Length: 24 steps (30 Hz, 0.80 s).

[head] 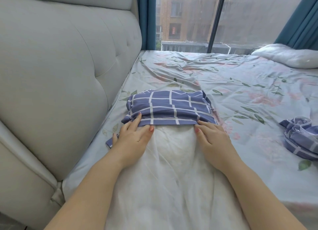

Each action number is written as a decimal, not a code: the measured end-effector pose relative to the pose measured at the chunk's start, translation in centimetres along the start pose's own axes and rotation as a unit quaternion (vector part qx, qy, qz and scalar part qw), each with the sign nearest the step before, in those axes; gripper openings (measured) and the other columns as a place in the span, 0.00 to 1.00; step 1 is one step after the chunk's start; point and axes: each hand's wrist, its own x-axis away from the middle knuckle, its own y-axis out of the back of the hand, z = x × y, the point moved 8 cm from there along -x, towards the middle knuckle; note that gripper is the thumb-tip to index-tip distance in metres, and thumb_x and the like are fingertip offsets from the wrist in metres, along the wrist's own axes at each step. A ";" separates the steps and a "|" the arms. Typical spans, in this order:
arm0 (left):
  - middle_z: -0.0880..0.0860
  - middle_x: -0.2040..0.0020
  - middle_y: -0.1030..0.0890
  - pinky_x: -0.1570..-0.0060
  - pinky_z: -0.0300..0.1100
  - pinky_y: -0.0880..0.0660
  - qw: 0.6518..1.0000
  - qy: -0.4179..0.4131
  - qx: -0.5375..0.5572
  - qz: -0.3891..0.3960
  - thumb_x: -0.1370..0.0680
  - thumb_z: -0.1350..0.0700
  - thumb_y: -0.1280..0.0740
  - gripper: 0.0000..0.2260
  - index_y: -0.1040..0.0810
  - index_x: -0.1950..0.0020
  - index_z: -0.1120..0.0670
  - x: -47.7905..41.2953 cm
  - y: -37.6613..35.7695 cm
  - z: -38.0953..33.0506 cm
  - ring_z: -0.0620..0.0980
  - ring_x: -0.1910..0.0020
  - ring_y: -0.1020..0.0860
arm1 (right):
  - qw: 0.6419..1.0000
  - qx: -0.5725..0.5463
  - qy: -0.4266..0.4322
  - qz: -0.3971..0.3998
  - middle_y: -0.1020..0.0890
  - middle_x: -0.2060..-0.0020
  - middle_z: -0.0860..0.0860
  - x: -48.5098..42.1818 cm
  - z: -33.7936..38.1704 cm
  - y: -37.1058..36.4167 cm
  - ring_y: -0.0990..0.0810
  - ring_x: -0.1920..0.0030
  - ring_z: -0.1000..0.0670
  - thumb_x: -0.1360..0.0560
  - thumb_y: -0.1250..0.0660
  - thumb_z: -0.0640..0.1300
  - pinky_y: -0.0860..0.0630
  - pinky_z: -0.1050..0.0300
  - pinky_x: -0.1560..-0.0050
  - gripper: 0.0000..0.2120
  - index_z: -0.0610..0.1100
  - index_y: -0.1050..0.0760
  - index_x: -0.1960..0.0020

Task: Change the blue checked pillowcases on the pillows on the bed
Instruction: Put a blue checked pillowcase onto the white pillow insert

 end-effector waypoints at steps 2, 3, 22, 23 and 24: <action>0.38 0.20 0.52 0.24 0.56 0.57 1.000 0.004 0.013 -0.005 0.19 0.38 0.55 0.24 0.40 0.23 0.39 0.0 -0.1 0.0 0.41 0.23 0.55 | 1.000 -0.022 0.010 -0.005 0.28 0.30 0.57 0.0 0.0 0.1 0.37 0.27 0.53 0.17 0.45 0.52 0.42 0.47 0.27 0.17 0.53 0.25 0.33; 0.39 0.21 0.49 0.24 0.57 0.55 1.000 -0.003 0.015 -0.015 0.19 0.37 0.55 0.24 0.39 0.24 0.39 0.0 0.0 -0.1 0.42 0.22 0.53 | 0.999 -0.030 0.015 -0.007 0.28 0.30 0.56 0.0 0.0 0.1 0.37 0.27 0.52 0.18 0.44 0.52 0.41 0.48 0.27 0.17 0.54 0.25 0.33; 0.54 0.59 0.21 0.51 0.52 0.27 0.987 0.010 0.115 -0.114 0.17 0.42 0.50 0.18 0.34 0.58 0.53 0.1 2.0 0.4 0.59 0.54 0.25 | 0.998 -0.057 0.003 -0.031 0.32 0.75 0.52 -0.4 -0.2 0.9 0.33 0.70 0.49 0.18 0.44 0.53 0.36 0.50 0.65 0.23 0.44 0.39 0.69; 0.55 0.57 0.21 0.49 0.53 0.27 0.987 0.022 0.108 -0.114 0.17 0.42 0.51 0.18 0.33 0.58 0.52 0.0 1.9 0.6 0.60 0.53 0.24 | 0.999 -0.049 0.007 -0.019 0.32 0.75 0.52 -0.4 -0.1 0.7 0.32 0.69 0.48 0.18 0.46 0.54 0.35 0.49 0.65 0.23 0.44 0.40 0.69; 0.56 0.55 0.21 0.47 0.53 0.27 0.987 0.032 0.103 -0.116 0.17 0.41 0.51 0.18 0.33 0.57 0.51 0.0 1.9 1.0 0.61 0.52 0.25 | 0.999 -0.045 0.009 -0.013 0.31 0.74 0.52 -0.3 0.1 0.5 0.31 0.68 0.47 0.18 0.47 0.55 0.34 0.49 0.64 0.23 0.43 0.39 0.68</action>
